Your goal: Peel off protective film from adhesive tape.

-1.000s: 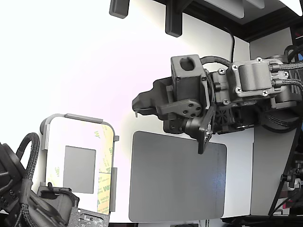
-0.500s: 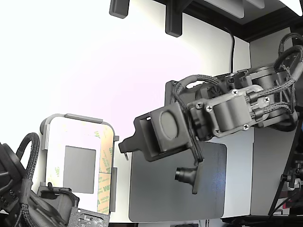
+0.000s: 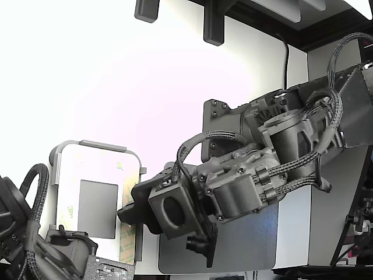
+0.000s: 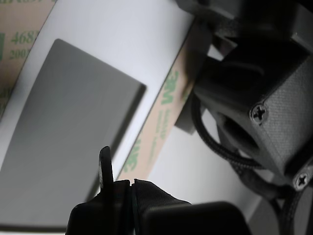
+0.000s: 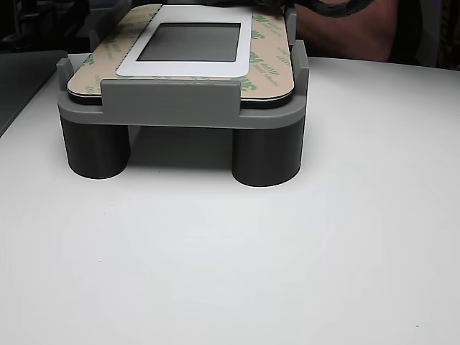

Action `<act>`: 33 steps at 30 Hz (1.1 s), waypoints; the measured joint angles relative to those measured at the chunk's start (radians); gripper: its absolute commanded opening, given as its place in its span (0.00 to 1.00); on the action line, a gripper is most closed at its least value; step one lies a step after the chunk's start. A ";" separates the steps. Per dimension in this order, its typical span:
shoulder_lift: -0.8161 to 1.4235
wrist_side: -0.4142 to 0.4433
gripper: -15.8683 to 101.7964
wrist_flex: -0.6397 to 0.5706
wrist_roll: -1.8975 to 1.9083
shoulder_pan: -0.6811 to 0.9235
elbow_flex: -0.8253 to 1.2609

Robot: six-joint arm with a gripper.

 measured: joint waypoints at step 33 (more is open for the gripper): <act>-0.212 0.049 0.05 -0.143 0.002 0.123 -0.058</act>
